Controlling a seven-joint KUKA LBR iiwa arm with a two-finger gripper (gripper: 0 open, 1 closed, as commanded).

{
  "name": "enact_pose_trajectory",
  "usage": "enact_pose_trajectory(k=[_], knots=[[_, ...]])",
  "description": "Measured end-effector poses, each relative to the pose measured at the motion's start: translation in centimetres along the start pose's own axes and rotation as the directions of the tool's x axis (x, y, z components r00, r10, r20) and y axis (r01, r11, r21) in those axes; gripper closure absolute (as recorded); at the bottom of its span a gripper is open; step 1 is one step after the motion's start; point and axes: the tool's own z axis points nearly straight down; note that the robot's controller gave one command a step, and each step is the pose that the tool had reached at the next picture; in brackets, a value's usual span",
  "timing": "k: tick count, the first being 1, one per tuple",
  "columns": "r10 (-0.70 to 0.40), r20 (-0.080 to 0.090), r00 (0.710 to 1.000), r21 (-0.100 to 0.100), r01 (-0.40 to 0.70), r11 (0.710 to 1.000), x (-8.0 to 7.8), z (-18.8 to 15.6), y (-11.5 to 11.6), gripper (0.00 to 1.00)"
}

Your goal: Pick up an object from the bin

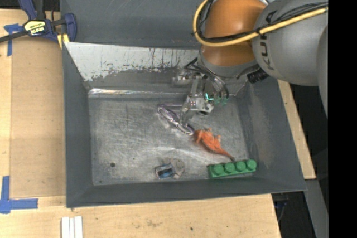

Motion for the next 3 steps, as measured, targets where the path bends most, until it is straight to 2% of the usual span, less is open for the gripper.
enact_pose_trajectory(k=[1, 2, 3], knots=[[0.001, 0.008, 1.000, 0.000, -0.001, 1.000, -0.2, -0.5, 0.0, 0.00], [0.104, 0.016, 0.994, -0.002, -0.104, 0.995, 0.4, 2.9, -0.4, 0.00], [0.180, 0.002, 0.984, 0.000, -0.180, 0.984, 1.2, 7.3, -0.7, 0.00]])
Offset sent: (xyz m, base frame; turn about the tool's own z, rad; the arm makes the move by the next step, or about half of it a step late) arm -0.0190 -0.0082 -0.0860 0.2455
